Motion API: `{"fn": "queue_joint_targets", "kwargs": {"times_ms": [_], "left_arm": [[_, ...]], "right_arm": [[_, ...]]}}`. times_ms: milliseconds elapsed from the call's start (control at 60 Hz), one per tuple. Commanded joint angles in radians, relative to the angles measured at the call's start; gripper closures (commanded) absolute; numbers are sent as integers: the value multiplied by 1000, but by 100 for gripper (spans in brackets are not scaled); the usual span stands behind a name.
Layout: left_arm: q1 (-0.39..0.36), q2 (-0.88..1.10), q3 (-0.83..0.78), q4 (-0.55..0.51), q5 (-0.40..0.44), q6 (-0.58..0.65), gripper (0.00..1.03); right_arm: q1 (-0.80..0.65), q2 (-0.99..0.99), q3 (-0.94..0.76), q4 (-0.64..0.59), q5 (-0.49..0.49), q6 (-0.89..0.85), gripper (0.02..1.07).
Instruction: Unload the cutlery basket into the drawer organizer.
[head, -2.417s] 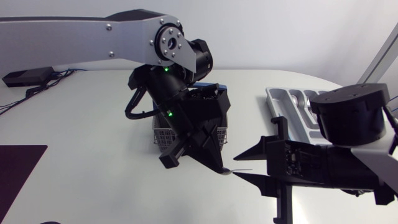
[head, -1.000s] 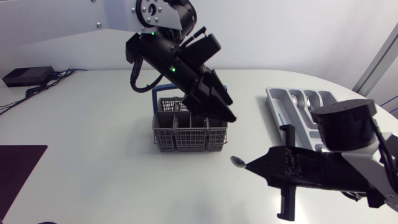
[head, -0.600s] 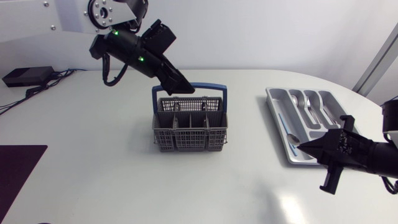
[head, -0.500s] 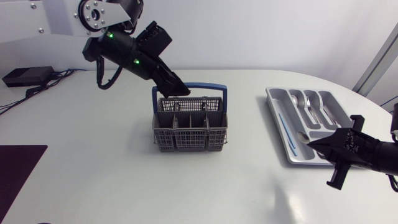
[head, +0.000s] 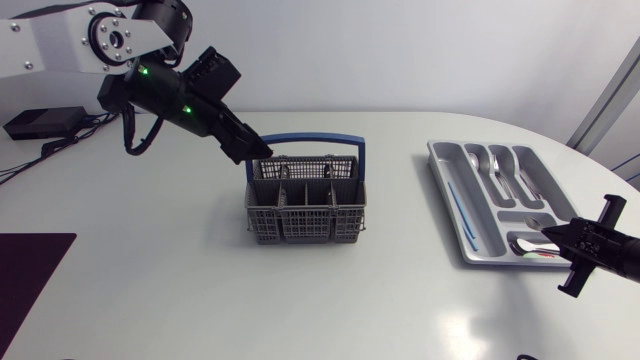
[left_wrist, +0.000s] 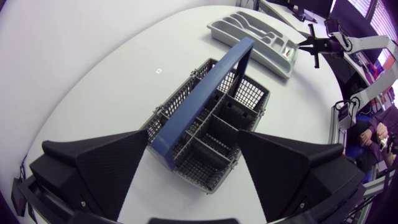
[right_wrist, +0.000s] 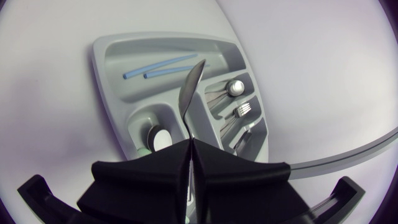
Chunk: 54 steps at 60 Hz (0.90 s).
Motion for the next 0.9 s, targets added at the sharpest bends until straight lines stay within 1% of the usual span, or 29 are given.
{"fn": "queue_joint_targets", "kwargs": {"times_ms": [0,117,333,633,700,800,833,883], "left_arm": [[1,-16,-30,12,-9,-30,4],[-16,-19,-38,13,-27,-38,4],[-20,-31,-47,19,-44,-47,4],[-29,-46,-58,19,-53,-50,4],[-26,-51,-64,19,-55,-50,4],[-19,-62,-73,19,-58,-50,4],[-12,-66,-76,19,-58,-50,4],[-6,-71,-81,19,-58,-50,4]], "right_arm": [[-34,61,0,48,1,-70,101],[-66,118,20,62,5,-125,101],[-92,195,19,188,30,-180,100],[-75,267,-4,307,117,-211,98],[-69,276,-15,333,133,-212,88],[-60,275,-29,340,142,-202,60],[-55,273,-34,340,148,-200,55],[-52,265,-40,340,148,-195,52]]}}
